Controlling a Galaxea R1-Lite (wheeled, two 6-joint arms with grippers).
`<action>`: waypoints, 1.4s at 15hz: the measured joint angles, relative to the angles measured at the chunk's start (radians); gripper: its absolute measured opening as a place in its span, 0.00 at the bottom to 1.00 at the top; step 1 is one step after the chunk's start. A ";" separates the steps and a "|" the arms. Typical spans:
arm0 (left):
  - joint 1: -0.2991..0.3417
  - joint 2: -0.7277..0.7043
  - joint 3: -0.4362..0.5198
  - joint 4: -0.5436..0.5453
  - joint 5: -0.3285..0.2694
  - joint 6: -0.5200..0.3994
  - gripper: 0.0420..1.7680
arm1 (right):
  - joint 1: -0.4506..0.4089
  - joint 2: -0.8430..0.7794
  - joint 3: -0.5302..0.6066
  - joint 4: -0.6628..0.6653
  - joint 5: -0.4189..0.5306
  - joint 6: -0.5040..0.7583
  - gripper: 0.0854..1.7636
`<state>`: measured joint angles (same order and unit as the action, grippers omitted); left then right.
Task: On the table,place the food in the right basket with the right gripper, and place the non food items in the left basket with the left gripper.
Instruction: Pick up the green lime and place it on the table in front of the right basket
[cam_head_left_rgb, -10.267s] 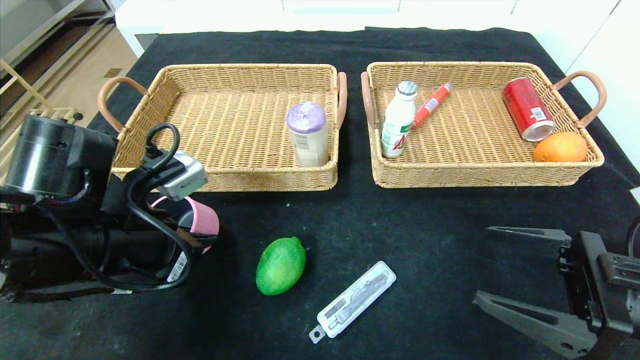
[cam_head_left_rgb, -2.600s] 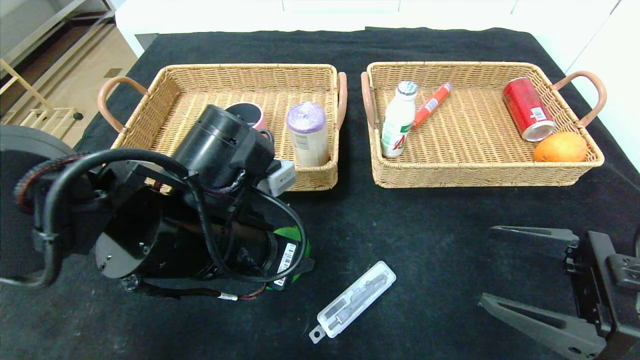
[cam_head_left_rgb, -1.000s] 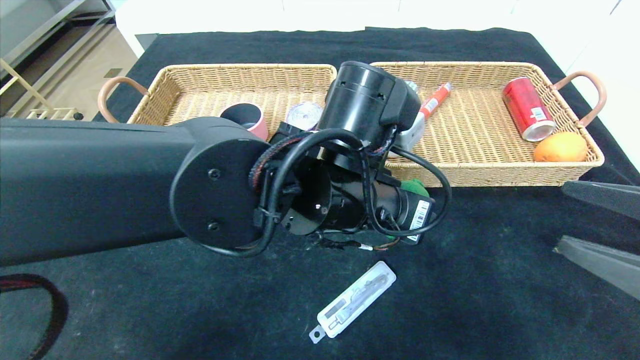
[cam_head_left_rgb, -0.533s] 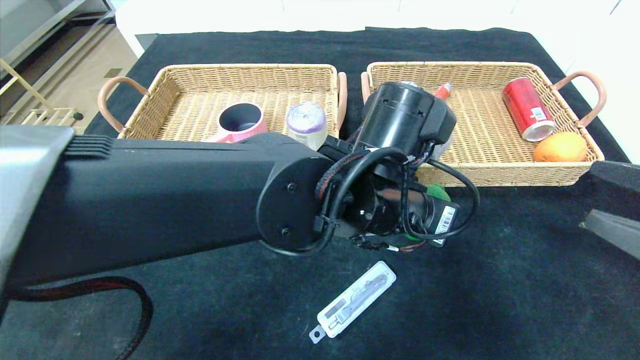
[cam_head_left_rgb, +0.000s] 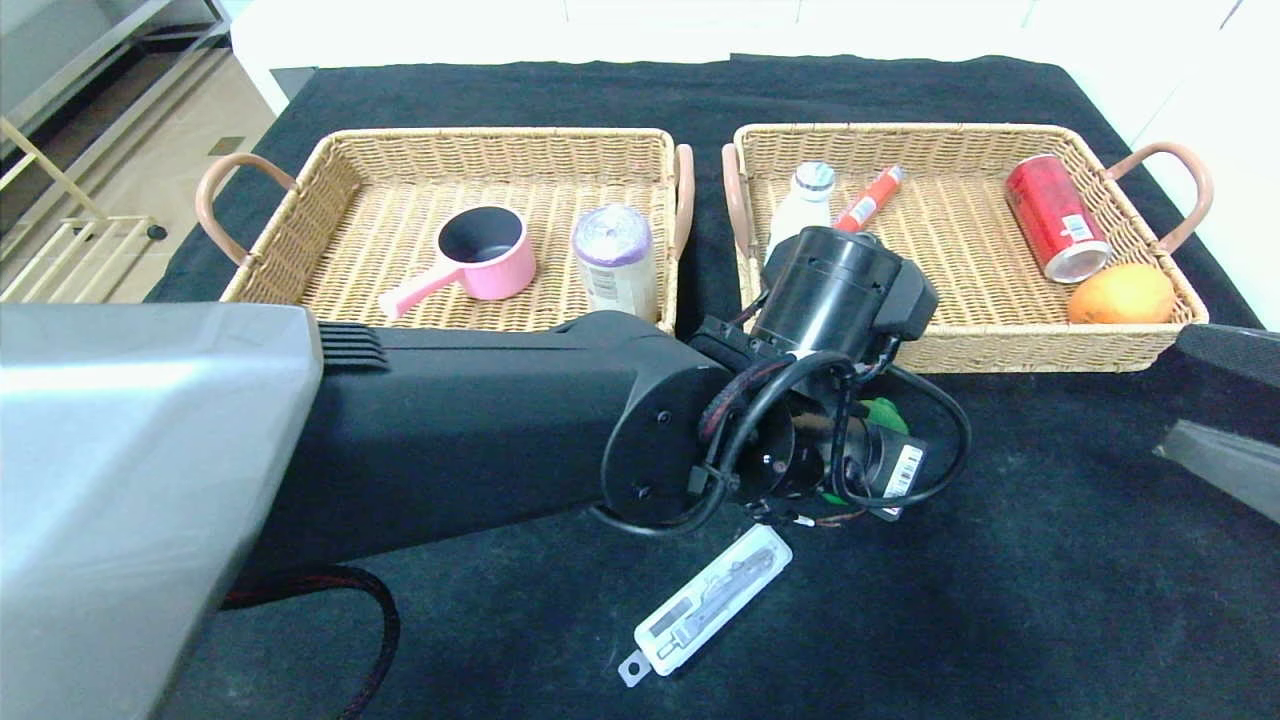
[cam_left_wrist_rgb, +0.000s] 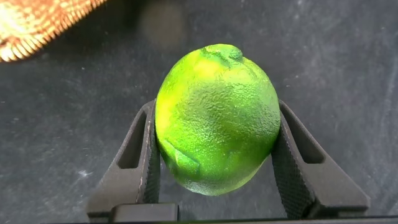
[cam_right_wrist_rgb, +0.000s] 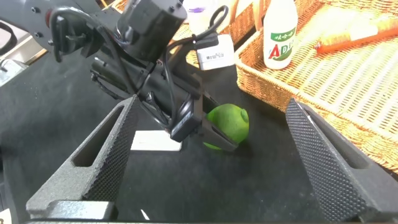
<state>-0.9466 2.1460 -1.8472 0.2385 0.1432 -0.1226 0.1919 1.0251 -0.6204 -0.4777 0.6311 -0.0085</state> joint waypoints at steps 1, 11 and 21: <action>0.000 0.003 0.000 0.000 0.002 -0.002 0.58 | 0.000 0.005 0.000 0.000 0.000 0.000 0.97; 0.001 0.018 0.002 0.001 0.014 -0.001 0.58 | -0.002 0.034 -0.002 -0.003 -0.001 -0.003 0.97; -0.002 0.027 0.004 0.000 0.044 0.005 0.58 | -0.008 0.048 -0.001 -0.007 -0.001 -0.004 0.97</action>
<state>-0.9485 2.1726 -1.8434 0.2389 0.1870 -0.1172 0.1836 1.0732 -0.6215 -0.4849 0.6296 -0.0130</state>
